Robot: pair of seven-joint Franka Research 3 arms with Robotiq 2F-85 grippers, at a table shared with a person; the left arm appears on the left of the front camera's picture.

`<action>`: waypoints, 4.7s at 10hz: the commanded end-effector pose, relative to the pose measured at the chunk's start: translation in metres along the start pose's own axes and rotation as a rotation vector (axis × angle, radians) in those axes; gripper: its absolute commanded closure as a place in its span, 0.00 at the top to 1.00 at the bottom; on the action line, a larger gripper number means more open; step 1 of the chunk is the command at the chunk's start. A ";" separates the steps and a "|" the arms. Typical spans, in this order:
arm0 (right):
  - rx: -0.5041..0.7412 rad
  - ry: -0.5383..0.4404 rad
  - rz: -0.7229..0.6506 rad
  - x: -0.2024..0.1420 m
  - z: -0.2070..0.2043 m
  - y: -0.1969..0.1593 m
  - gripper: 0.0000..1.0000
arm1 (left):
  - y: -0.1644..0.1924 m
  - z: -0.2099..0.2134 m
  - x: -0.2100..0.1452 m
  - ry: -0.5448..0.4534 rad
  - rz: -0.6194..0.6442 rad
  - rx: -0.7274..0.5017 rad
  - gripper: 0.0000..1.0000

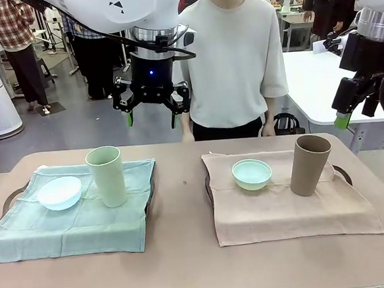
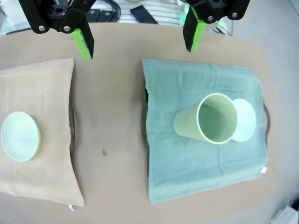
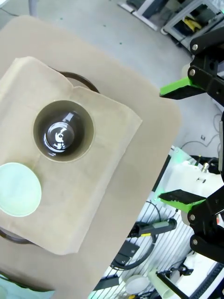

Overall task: Set up a tray with a mat and arrange the tableware.
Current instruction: Place the Picnic Bowl and Reusable plastic cup back onto the Handle tray in front of the human's position.

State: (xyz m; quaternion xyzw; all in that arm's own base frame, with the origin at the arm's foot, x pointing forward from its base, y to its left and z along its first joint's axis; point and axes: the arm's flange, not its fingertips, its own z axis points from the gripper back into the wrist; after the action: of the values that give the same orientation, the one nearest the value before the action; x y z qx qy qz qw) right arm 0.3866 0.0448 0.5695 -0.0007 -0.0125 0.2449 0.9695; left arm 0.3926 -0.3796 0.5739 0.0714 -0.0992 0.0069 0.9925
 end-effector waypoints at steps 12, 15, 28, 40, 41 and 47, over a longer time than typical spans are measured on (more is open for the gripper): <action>0.091 -0.063 -0.174 -0.060 0.012 -0.057 1.00 | 0.227 -0.026 0.034 0.117 0.110 -0.190 1.00; 0.246 -0.120 -0.210 -0.097 0.023 -0.075 1.00 | 0.317 -0.037 0.021 0.139 0.034 -0.289 1.00; 0.384 -0.305 -0.477 -0.218 0.041 -0.167 1.00 | 0.426 -0.041 -0.055 0.100 0.303 -0.408 1.00; 1.190 -0.335 -0.540 -0.327 -0.008 -0.309 1.00 | 0.590 -0.110 -0.077 0.046 0.411 -1.344 1.00; 1.200 -0.349 -0.541 -0.335 -0.013 -0.310 1.00 | 0.590 -0.118 -0.081 0.018 0.410 -1.355 1.00; 1.171 -0.332 -0.546 -0.311 -0.044 -0.273 1.00 | 0.603 -0.118 -0.083 0.035 0.442 -1.345 1.00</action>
State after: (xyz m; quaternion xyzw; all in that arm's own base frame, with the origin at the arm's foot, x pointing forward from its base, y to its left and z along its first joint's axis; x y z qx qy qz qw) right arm 0.2423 -0.3435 0.5203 0.5678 -0.0278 -0.0457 0.8214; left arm 0.3166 0.2334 0.5224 -0.5722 -0.0830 0.1409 0.8036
